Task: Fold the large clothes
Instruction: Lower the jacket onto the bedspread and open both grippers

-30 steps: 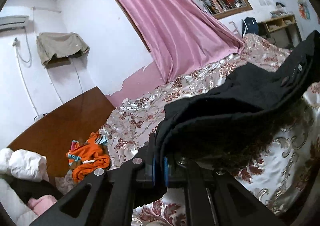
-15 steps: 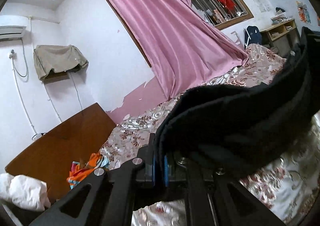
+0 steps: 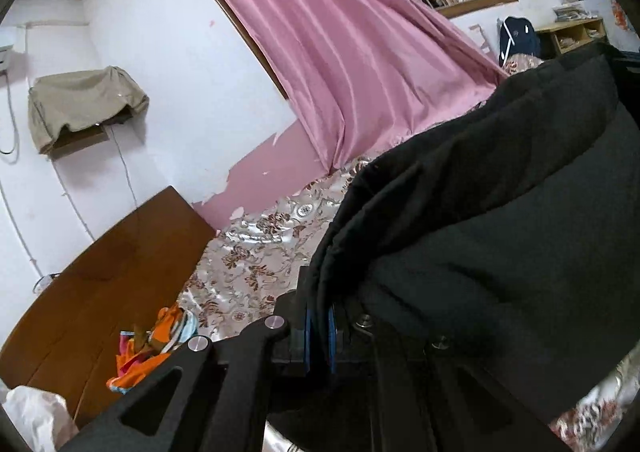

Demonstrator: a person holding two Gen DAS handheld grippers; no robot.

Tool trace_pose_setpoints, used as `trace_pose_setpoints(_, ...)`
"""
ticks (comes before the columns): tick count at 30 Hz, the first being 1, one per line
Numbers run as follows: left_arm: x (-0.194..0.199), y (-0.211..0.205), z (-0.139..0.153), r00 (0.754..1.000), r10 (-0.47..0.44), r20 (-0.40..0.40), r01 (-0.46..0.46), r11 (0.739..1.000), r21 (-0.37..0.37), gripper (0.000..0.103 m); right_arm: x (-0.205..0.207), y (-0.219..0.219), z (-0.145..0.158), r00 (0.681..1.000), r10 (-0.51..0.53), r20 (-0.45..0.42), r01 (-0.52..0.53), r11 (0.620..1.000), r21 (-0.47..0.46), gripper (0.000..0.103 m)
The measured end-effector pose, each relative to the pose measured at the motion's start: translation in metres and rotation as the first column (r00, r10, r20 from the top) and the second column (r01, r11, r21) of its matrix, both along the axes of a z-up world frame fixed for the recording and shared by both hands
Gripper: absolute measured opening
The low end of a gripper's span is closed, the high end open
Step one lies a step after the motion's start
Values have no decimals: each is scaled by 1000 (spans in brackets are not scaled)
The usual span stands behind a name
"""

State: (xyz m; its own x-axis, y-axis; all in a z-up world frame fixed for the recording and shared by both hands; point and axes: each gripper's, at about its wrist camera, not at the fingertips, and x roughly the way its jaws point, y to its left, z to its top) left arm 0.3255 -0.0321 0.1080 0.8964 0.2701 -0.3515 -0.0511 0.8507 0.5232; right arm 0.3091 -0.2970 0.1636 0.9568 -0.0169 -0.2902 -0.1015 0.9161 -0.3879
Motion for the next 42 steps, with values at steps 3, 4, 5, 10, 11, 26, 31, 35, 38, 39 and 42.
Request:
trace_pose_setpoints(3,34,-3,-13,1000,9,-28,-9,1000,-8,6,40,-1,-16,999,-15,-36,15,1000,-2,2)
trace_pose_setpoints(4,44,-3,-18,999,12,-37,-13,1000,-9,6,50,-1,-21,999,-18,-45,18,1000,-4,2)
trace_pose_setpoints(5,56,-4,-24,999,17,-49,-17,1000,-7,6,62,-1,-28,998,-22,-57,21,1000,-8,2)
trace_pose_setpoints(10,105,-7,-57,993,35,-116,-34,999,9,6,117,6,-63,994,-34,-108,31,999,-32,2)
trace_pose_setpoints(11,116,-6,-64,990,37,-136,-37,999,2,6,128,8,-72,992,-37,-119,32,999,-40,2)
trace_pose_setpoints(26,165,29,-95,949,-59,-309,-48,943,-329,46,205,17,-140,963,-51,-264,42,998,-39,14)
trace_pose_setpoints(31,142,41,-60,976,-76,-203,-25,890,-456,95,185,5,-118,977,-1,-212,9,999,35,56)
trace_pose_setpoints(35,129,41,-43,979,-83,-189,-18,876,-482,95,165,4,-96,987,21,-162,-17,999,27,62)
trace_pose_setpoints(38,112,36,-34,981,-106,-165,12,870,-492,95,146,5,-79,991,49,-127,-46,999,30,79)
trace_pose_setpoints(39,108,35,-32,981,-116,-159,22,868,-497,96,139,5,-74,992,60,-116,-56,998,32,79)
trace_pose_setpoints(42,90,30,-35,976,-156,-153,54,850,-524,99,122,7,-63,991,82,-104,-77,996,50,81)
